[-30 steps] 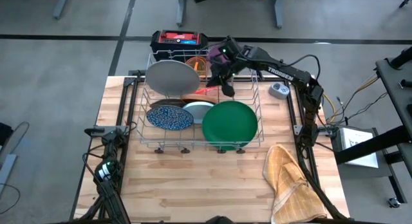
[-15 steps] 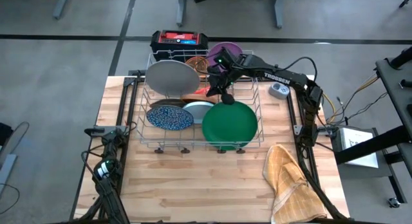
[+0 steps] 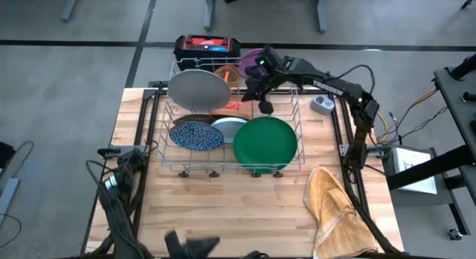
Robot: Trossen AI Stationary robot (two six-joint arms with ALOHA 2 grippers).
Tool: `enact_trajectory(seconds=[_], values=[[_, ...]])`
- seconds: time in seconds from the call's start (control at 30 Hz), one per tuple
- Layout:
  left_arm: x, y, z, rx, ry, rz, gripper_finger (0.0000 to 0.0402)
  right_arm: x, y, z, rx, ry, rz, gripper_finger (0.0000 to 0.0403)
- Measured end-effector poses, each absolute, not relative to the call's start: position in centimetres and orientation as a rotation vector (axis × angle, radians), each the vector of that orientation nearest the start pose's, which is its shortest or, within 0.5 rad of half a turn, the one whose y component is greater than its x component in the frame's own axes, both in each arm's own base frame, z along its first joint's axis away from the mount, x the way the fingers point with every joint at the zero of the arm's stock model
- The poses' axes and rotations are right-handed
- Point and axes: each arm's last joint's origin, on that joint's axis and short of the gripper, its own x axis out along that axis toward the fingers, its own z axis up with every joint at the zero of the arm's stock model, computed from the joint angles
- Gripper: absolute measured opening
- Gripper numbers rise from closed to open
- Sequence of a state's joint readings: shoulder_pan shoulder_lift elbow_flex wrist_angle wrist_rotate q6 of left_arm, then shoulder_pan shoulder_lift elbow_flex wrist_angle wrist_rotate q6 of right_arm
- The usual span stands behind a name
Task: Sort dishes
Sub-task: Adjust the plates in the dish rack
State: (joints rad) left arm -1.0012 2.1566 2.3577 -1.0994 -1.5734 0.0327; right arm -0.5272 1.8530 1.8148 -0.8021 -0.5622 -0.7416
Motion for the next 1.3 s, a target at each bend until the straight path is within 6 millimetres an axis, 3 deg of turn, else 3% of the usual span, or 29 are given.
enact_trajectory(seconds=[0.3, 0.53, 0.77, 1.0, 1.17, 1.3], values=[[22.9, -29.6, 41.8, 0.867, 0.311, 0.479, 0.0000, 33.6, -19.7, 36.1, -0.242, 0.547, 0.306, 0.0000], [21.9, -24.2, 45.3, 0.715, 0.295, 0.559, 0.0000, 34.4, -19.9, 33.3, -0.235, 0.563, 0.314, 0.0000], [22.5, -18.1, 47.9, 0.508, 0.459, 0.495, 0.0000, 34.4, -20.1, 33.3, -0.268, 0.579, 0.256, 0.0000], [21.5, -13.1, 50.1, 0.445, 0.522, 0.482, 0.0000, 34.5, -20.0, 32.8, -0.291, 0.574, 0.266, 0.0000], [20.6, -10.3, 50.5, 0.368, 0.618, 0.357, 0.0000, 35.3, -19.4, 31.2, -0.308, 0.561, 0.283, 0.0000], [19.8, -8.3, 50.3, 0.404, 0.677, 0.327, 0.0000, 35.7, -19.4, 31.2, -0.337, 0.527, 0.268, 0.0000]])
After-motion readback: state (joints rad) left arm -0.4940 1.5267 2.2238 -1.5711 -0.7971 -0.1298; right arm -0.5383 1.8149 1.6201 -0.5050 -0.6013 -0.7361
